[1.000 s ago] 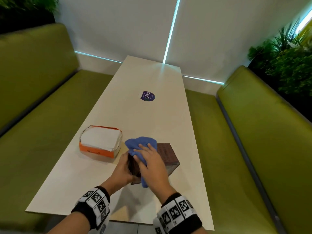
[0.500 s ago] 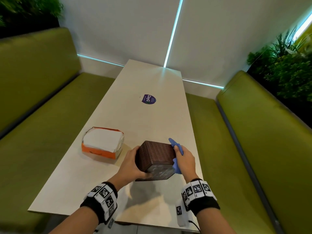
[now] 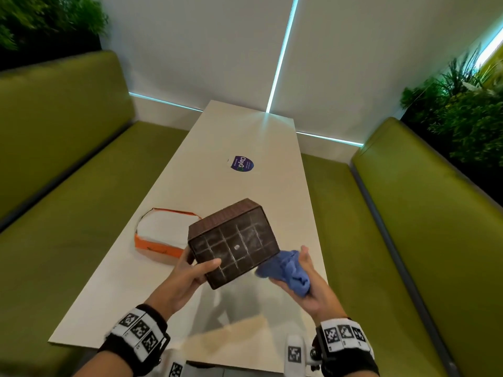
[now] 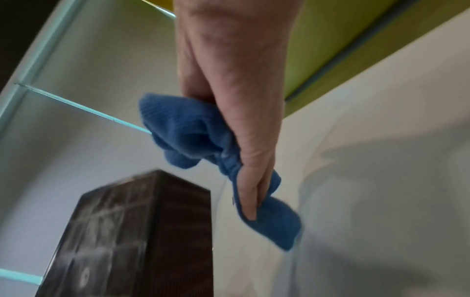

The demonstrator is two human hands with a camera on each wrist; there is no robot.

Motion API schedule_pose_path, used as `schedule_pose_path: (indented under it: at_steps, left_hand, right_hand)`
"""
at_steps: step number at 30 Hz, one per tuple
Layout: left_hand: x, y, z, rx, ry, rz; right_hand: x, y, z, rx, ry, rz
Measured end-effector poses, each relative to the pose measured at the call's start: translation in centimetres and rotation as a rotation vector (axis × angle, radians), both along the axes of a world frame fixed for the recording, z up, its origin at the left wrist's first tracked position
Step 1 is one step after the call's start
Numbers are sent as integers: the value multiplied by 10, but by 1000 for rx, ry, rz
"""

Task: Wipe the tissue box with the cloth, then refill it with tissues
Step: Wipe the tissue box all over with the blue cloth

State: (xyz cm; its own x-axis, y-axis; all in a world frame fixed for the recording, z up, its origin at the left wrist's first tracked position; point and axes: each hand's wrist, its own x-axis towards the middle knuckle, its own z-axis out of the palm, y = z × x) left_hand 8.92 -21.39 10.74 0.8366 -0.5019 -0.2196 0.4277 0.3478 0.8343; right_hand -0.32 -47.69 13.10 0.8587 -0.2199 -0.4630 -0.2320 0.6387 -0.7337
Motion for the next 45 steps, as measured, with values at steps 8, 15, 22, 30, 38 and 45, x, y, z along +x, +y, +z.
schedule_pose_path:
  at_steps: [8, 15, 22, 30, 38, 45]
  left_hand:
    - [-17, -17, 12, 8, 12, -158]
    - [-1, 4, 17, 281, -154, -274]
    - [15, -9, 38, 420, -361, -420]
    - [7, -20, 16, 445, -343, -201]
    - [-2, -35, 9, 415, -399, -135]
    - [-2, -30, 4, 426, -399, -115]
  right_hand:
    - [-1, 47, 5, 25, -113, 339]
    - [-1, 24, 30, -312, -78, 416]
    - [4, 21, 44, -605, -106, 570]
    - [7, 20, 68, -776, -162, -28]
    - [47, 99, 80, -1472, -318, 313]
    - [51, 63, 67, -1452, -36, 245]
